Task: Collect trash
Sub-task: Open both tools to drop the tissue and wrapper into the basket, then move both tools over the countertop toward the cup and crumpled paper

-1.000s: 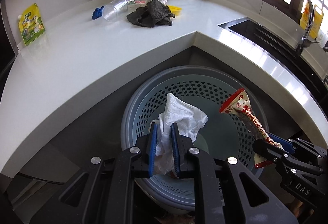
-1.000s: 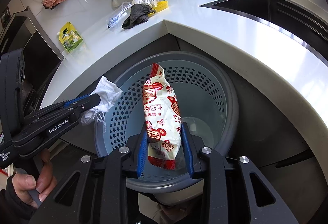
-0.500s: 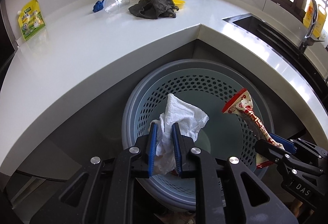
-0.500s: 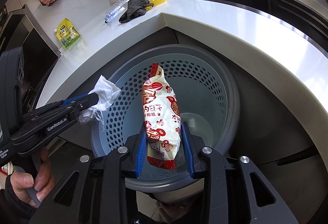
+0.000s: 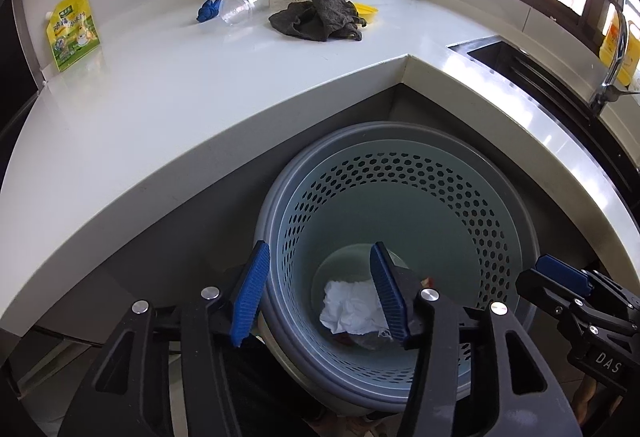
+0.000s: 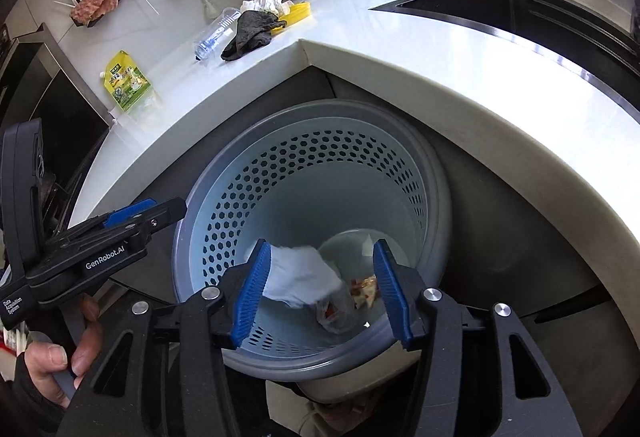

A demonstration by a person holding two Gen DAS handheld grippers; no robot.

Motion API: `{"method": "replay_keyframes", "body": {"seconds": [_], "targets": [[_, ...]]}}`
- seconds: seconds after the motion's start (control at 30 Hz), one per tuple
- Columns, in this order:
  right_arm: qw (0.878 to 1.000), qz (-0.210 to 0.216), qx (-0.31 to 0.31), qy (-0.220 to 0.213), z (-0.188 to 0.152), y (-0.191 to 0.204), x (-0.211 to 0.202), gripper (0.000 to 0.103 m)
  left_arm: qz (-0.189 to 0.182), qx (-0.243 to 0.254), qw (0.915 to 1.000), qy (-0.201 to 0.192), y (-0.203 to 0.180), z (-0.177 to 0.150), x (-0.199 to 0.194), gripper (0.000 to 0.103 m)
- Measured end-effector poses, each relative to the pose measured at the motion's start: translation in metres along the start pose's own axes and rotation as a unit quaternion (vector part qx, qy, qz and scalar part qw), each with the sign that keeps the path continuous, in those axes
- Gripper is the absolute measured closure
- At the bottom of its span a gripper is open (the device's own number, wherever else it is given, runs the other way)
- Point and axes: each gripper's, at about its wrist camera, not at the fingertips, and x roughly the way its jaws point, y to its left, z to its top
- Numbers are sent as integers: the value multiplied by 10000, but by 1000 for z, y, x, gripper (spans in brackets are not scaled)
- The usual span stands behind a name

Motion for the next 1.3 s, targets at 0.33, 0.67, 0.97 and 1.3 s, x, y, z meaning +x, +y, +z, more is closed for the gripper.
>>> {"method": "replay_keyframes", "body": {"seconds": [0.33, 0.67, 0.97, 1.3], "targets": [[10000, 78, -23, -14, 4, 2, -3, 46, 52, -61, 10000, -23, 7, 0, -6, 39], [9999, -35, -83, -137, 25, -4, -19, 39, 129, -187, 9993, -311, 14, 20, -20, 23], [9994, -65, -117, -308, 40, 7, -21, 35, 6, -160, 9990, -409, 25, 36, -28, 23], [9988, 33, -177, -460, 44, 24, -25, 32, 135, -189, 9981, -573, 49, 42, -41, 19]]}}
